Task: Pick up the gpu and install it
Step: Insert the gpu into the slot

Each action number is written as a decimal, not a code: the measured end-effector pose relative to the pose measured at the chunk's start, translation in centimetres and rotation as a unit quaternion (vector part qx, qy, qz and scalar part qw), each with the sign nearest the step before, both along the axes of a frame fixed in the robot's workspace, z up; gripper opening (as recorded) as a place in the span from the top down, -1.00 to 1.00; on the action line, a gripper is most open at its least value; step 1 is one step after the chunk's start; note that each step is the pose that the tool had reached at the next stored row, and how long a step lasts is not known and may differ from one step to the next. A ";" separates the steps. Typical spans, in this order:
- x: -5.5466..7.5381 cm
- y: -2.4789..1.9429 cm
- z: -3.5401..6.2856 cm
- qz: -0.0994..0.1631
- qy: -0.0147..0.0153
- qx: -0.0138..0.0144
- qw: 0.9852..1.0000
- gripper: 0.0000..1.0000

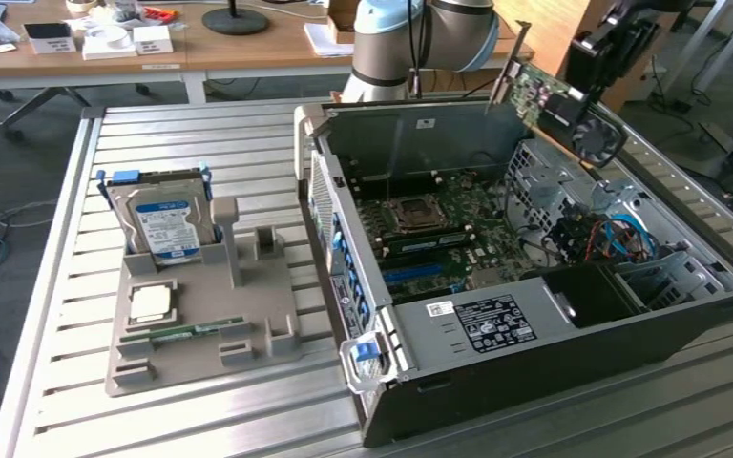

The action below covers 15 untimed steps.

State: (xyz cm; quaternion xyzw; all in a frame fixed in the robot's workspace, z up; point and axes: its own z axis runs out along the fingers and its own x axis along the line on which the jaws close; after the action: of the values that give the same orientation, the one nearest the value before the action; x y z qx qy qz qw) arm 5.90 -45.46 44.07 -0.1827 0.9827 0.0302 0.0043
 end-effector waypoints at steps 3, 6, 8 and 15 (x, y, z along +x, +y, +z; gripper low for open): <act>0.0 0.00 -0.01 0.021 0.000 0.000 1.000 0.47; 0.0 0.00 -0.01 0.044 0.000 0.000 0.999 0.47; 0.0 0.00 -0.01 0.059 0.000 0.000 0.998 0.47; 0.0 0.00 -0.03 0.113 0.000 0.000 0.994 0.47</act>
State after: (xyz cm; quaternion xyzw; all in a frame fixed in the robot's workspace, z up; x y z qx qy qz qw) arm 5.91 -45.46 44.05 -0.2926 0.9557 0.0306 0.0009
